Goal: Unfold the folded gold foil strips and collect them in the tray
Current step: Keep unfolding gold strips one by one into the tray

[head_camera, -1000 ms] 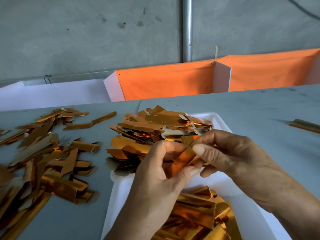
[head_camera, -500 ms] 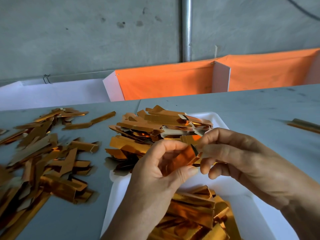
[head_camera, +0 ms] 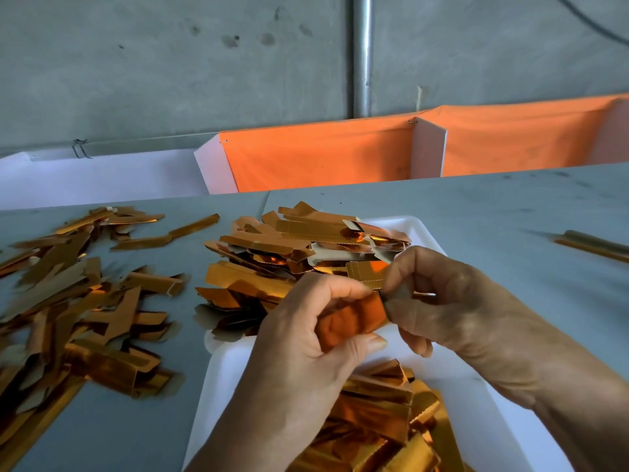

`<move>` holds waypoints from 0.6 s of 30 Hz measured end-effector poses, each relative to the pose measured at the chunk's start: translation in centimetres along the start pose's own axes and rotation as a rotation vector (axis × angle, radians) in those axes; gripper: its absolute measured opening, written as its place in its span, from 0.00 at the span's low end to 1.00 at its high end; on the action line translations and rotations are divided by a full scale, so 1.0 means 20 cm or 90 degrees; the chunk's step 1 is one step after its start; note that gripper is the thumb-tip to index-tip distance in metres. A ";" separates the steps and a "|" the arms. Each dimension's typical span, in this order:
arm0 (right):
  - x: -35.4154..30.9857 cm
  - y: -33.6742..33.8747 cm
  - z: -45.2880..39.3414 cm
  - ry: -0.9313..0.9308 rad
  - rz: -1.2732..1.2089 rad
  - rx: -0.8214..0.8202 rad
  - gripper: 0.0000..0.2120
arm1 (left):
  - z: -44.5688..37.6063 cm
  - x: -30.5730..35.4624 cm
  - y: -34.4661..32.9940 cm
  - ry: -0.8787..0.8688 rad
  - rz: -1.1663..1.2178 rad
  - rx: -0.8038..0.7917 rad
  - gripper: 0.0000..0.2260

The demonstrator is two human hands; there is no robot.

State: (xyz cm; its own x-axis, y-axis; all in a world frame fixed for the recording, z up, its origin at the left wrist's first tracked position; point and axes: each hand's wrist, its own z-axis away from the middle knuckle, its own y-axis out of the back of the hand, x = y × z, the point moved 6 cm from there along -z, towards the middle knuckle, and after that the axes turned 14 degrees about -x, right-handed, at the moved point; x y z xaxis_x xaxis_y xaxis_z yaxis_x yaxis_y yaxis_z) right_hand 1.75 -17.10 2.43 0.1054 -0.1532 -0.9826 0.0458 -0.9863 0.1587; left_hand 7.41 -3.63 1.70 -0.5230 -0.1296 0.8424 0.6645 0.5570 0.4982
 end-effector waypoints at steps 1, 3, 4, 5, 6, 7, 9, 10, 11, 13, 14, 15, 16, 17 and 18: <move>0.01 0.00 0.00 0.000 -0.033 -0.009 0.04 | 0.00 0.00 0.00 0.003 -0.002 -0.002 0.17; 0.02 -0.01 0.00 -0.004 -0.135 -0.056 0.05 | 0.00 0.00 0.00 0.011 0.001 -0.001 0.16; 0.02 -0.01 0.00 -0.005 -0.190 -0.083 0.08 | 0.00 0.00 0.01 0.013 0.008 0.002 0.16; 0.02 -0.01 0.00 -0.006 -0.238 -0.101 0.11 | 0.00 0.00 0.01 0.014 0.016 0.004 0.16; 0.03 0.00 0.00 -0.008 -0.275 -0.108 0.13 | 0.00 0.00 0.01 0.013 0.021 0.004 0.16; 0.03 0.00 0.00 -0.011 -0.302 -0.111 0.13 | 0.00 0.00 0.01 0.011 0.021 0.001 0.16; 0.04 0.00 0.00 -0.021 -0.327 -0.111 0.11 | 0.00 0.01 0.01 0.005 0.016 -0.004 0.16; 0.05 0.00 0.00 -0.025 -0.319 -0.108 0.10 | 0.01 0.01 0.01 0.002 0.012 -0.005 0.16; 0.05 0.00 -0.01 -0.027 -0.305 -0.106 0.09 | 0.01 0.02 0.01 -0.002 0.005 -0.004 0.16; 0.04 -0.01 -0.01 -0.031 -0.273 -0.100 0.09 | 0.01 0.02 0.01 -0.009 -0.007 -0.004 0.17; 0.04 0.00 -0.01 -0.033 -0.261 -0.093 0.09 | 0.01 0.03 0.01 -0.011 -0.011 -0.003 0.16; 0.04 0.00 -0.01 -0.035 -0.250 -0.088 0.09 | 0.01 0.03 0.01 -0.012 -0.011 -0.002 0.16; 0.04 0.00 0.00 -0.036 -0.241 -0.086 0.09 | 0.01 0.03 0.01 -0.013 -0.011 -0.001 0.17; 0.04 0.00 0.00 -0.037 -0.232 -0.088 0.09 | 0.01 0.03 0.01 -0.013 -0.014 -0.002 0.17; 0.03 0.00 0.00 -0.039 -0.226 -0.091 0.08 | 0.01 0.03 0.00 -0.013 -0.017 -0.003 0.17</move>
State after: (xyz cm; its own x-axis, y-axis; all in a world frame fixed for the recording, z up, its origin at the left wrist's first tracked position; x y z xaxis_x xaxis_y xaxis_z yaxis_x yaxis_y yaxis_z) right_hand 1.82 -17.30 1.80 -0.0005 0.1884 -0.9821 0.2068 -0.9609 -0.1844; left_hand 7.08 -3.55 2.21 -0.5510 -0.1280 0.8246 0.6530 0.5491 0.5216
